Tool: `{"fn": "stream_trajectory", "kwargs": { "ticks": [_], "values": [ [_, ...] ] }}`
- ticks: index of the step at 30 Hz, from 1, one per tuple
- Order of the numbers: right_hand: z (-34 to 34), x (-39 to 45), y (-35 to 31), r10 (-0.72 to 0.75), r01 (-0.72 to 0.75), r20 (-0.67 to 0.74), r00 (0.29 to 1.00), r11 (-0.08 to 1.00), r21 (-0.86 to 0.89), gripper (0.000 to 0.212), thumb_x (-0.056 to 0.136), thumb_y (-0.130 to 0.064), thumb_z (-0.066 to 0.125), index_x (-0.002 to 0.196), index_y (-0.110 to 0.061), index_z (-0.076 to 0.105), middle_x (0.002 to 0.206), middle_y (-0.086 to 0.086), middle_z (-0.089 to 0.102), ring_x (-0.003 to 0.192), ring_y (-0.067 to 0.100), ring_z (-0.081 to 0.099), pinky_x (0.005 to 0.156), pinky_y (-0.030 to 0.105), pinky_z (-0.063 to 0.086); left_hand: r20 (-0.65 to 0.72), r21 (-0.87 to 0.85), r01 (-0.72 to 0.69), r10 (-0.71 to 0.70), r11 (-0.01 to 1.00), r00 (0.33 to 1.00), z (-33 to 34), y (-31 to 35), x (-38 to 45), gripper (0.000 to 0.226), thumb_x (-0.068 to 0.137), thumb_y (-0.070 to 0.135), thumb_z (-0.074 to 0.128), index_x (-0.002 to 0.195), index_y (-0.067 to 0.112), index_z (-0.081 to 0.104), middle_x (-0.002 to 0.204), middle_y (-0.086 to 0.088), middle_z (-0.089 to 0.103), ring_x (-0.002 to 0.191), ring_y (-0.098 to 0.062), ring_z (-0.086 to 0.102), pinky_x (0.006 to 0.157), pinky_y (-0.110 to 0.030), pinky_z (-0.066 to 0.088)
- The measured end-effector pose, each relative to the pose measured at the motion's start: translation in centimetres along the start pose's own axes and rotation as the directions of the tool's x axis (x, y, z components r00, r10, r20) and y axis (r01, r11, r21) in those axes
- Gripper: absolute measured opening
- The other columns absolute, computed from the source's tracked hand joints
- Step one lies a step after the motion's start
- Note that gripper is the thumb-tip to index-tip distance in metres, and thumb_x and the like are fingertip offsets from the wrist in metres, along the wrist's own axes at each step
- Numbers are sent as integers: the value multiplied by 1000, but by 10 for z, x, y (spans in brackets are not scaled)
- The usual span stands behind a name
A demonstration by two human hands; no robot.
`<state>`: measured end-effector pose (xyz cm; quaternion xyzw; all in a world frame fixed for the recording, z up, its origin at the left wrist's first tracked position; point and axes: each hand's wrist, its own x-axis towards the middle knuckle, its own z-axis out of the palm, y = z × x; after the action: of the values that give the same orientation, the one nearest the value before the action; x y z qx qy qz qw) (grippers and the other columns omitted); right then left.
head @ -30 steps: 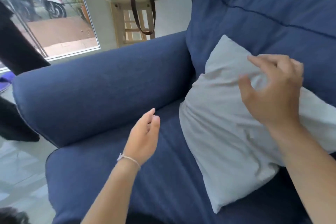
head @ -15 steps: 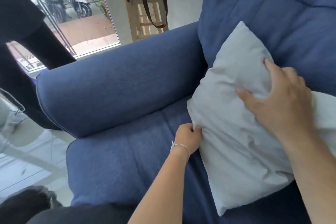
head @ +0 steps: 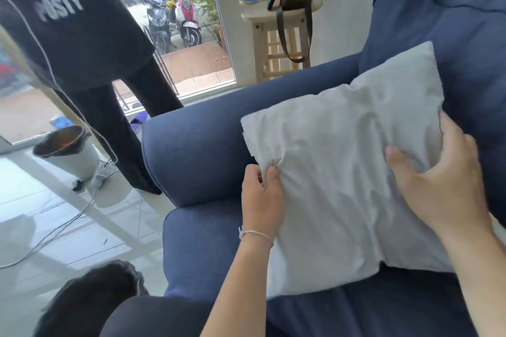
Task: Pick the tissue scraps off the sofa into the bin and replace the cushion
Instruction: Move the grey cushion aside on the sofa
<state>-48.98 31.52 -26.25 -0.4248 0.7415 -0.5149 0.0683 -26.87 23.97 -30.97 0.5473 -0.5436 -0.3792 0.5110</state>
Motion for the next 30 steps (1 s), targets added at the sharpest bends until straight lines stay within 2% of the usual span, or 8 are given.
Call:
{"fn": "stream_trajectory", "kwargs": {
  "ticks": [6,11,15,17,19,22,24,30],
  "values": [
    [68,9,-29,-40,4,145,989,970,241,84,82,-46,74,152,-36,28,139,-15,36,125,4,37,103,34,33,-264,21,-164,164,986,950,-67,16,32,30,97,21,63,74,14,45,55,22,46,49,2,42,49,-10,37],
    [146,16,-46,-165,57,366,916,956,287,83,87,-47,72,153,-38,24,147,-10,37,127,7,39,102,32,33,-416,100,-33,72,994,907,-124,-10,56,20,95,22,62,79,19,51,69,11,55,61,-2,53,55,-15,41],
    [180,20,-41,-124,89,458,880,991,96,81,88,-55,65,154,-30,24,149,5,34,135,29,41,109,47,40,-381,199,142,-57,970,923,-160,-29,60,18,91,16,65,105,17,55,98,-3,62,99,-21,63,82,-32,50],
    [181,20,-38,-255,282,305,917,958,-49,81,89,-57,60,155,-24,24,152,9,29,140,36,32,114,53,34,-324,426,-62,216,903,921,-164,-24,56,39,84,20,74,116,19,51,113,-1,54,117,-12,52,101,-33,43],
    [181,23,-43,-512,531,189,838,845,-66,84,86,-58,59,156,-23,26,156,11,27,146,36,25,118,53,26,-130,614,-302,471,729,873,-160,-14,57,67,78,39,78,133,19,46,134,-4,43,142,-25,33,120,-40,27],
    [190,36,-65,-767,782,216,604,623,30,84,88,-63,55,158,-23,29,162,8,26,153,29,18,124,47,15,151,742,-466,557,482,816,-145,5,79,96,75,68,67,150,18,32,157,-10,28,155,-32,4,124,-45,12],
    [202,47,-77,-788,830,311,532,558,-4,81,91,-63,48,158,-22,30,165,7,25,156,28,14,126,51,11,245,768,-491,519,412,819,-134,11,100,97,80,72,58,154,17,28,163,-8,23,155,-30,1,124,-50,12],
    [235,91,-75,-662,792,474,580,595,-138,73,97,-65,20,161,-31,20,170,1,16,158,21,6,126,52,1,122,832,-301,375,467,919,-138,-25,144,91,88,78,30,160,26,8,169,4,5,155,-17,-5,124,-48,4]
  ]
}}
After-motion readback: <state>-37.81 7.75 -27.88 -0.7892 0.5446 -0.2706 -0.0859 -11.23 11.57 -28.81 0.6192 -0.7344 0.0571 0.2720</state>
